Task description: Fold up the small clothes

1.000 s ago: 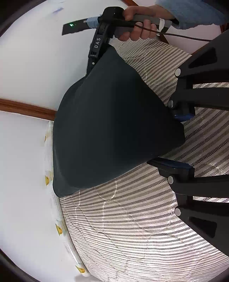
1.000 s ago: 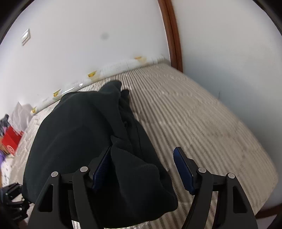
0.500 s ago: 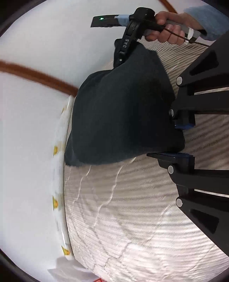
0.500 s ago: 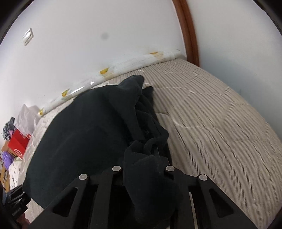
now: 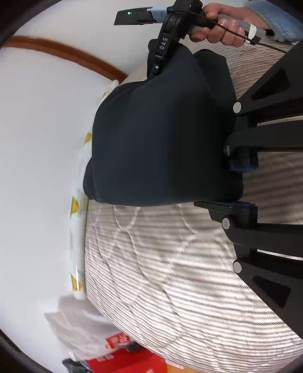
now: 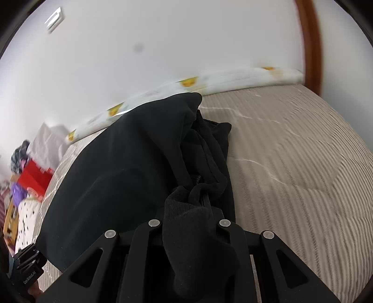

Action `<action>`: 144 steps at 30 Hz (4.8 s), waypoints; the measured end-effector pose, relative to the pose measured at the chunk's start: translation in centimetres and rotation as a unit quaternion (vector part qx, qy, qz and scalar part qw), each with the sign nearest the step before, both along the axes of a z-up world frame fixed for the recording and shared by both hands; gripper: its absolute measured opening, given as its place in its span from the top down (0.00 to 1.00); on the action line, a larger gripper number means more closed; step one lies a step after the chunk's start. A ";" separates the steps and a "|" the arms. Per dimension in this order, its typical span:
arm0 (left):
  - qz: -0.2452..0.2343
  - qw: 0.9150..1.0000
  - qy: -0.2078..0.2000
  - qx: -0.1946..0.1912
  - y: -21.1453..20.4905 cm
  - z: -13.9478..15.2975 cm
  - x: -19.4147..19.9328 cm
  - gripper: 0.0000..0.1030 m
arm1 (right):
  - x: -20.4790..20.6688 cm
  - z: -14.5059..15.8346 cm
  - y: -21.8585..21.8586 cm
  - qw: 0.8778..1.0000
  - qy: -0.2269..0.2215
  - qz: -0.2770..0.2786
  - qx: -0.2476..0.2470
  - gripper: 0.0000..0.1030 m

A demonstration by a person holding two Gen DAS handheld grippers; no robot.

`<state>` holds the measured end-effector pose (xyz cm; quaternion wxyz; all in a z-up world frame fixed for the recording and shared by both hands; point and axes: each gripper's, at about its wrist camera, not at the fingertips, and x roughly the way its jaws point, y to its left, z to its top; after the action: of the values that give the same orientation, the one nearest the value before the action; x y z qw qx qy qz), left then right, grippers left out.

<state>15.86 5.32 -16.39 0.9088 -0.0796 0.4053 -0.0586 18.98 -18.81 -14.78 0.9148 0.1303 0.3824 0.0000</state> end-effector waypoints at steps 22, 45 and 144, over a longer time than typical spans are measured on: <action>-0.048 0.998 0.006 0.049 -2.4 0.8 -7.6 0.81 | -11.8 3.5 0.3 0.990 -0.075 0.003 -0.122 0.67; -0.079 0.995 0.045 0.035 -1.7 1.2 -2.3 0.55 | -5.5 4.4 -0.6 0.994 -0.020 0.047 -0.100 0.67; -0.064 0.997 0.050 -0.014 0.3 0.4 -1.1 0.45 | -2.3 1.4 -6.2 0.995 -0.002 0.073 0.071 0.99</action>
<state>14.72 5.59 -16.01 0.8806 -0.0693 0.4535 -0.1188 16.71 -24.99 -13.39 0.9017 0.1663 0.3878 0.0940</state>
